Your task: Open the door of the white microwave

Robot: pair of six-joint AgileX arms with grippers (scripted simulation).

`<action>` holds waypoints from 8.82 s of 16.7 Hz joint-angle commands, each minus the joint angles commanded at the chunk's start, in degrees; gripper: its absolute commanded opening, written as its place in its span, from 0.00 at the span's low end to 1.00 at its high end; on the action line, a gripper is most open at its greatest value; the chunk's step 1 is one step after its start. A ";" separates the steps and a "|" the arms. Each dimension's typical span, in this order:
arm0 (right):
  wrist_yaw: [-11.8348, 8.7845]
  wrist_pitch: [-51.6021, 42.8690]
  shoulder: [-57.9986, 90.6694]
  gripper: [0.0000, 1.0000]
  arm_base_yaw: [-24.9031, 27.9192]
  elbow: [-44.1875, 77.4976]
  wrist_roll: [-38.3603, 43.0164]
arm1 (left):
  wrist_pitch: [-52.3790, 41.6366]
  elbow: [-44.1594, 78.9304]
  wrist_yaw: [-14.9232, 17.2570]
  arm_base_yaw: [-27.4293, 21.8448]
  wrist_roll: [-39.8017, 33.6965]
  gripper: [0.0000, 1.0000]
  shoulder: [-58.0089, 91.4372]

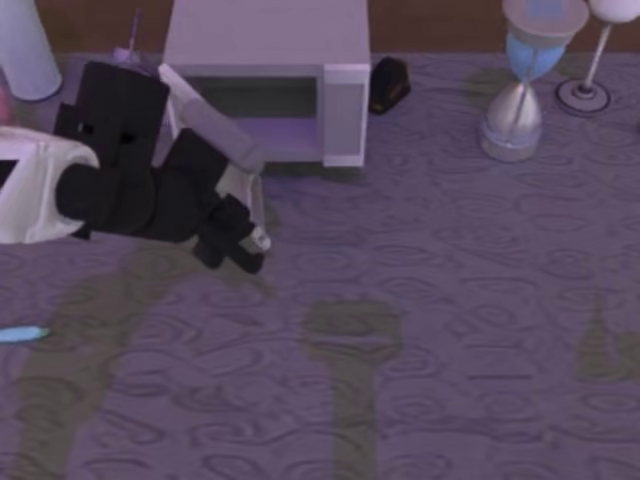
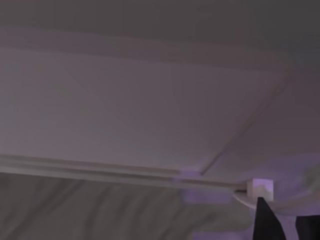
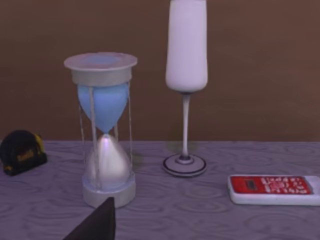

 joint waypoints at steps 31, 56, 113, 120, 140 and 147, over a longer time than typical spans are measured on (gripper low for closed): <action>0.00 0.00 0.00 1.00 0.00 0.00 0.00 | -1.01 -0.18 2.01 1.04 2.53 0.00 -0.26; 0.00 0.00 0.00 1.00 0.00 0.00 0.00 | -1.79 -0.25 3.16 2.06 4.60 0.00 -0.42; 0.00 0.00 0.00 1.00 0.00 0.00 0.00 | -6.57 0.41 9.13 6.24 14.38 0.00 -0.45; 0.00 0.00 0.00 1.00 0.00 0.00 0.00 | -6.57 0.41 9.13 6.24 14.38 0.00 -0.45; 0.00 0.00 0.00 1.00 0.00 0.00 0.00 | -9.57 1.28 11.84 8.32 19.62 0.00 -0.04; 0.00 0.00 0.00 1.00 0.00 0.00 0.00 | -9.57 1.28 11.84 8.32 19.62 0.00 -0.04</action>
